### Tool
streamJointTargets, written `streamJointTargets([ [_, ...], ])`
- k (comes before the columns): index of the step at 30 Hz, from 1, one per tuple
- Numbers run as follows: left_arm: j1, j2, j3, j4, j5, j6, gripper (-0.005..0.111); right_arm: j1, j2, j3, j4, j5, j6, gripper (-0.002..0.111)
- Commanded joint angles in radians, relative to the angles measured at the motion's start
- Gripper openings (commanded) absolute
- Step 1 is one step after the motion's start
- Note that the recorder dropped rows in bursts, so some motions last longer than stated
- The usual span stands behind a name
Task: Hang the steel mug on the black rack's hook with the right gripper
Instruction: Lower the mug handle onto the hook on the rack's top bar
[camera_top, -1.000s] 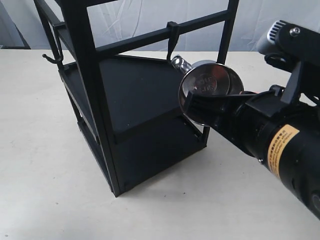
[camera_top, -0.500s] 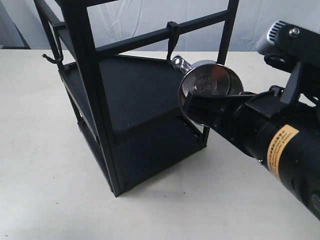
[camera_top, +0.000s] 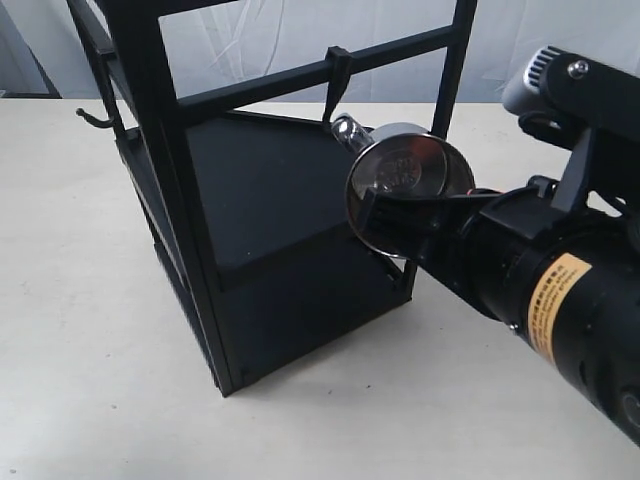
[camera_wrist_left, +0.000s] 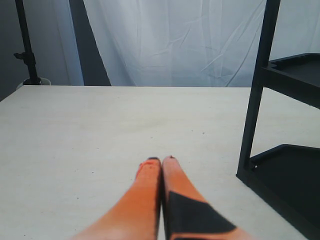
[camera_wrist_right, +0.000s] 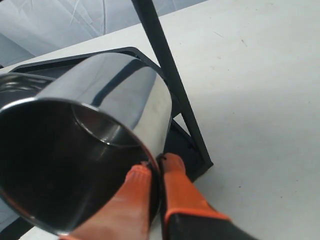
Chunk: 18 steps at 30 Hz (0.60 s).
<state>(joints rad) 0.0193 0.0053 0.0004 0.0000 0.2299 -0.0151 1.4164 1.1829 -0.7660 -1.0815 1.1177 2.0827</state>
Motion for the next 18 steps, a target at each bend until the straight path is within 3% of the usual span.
streamJointTargets([
  [1, -0.001, -0.005, 0.000, 0.000, 0.001, -0.002, 0.002, 0.011, 0.013, 0.003, 0.044, -0.074, -0.028, -0.001],
  [18, -0.001, -0.005, 0.000, 0.000, 0.001, -0.002, 0.002, 0.011, 0.013, 0.003, 0.067, -0.074, -0.049, -0.001],
])
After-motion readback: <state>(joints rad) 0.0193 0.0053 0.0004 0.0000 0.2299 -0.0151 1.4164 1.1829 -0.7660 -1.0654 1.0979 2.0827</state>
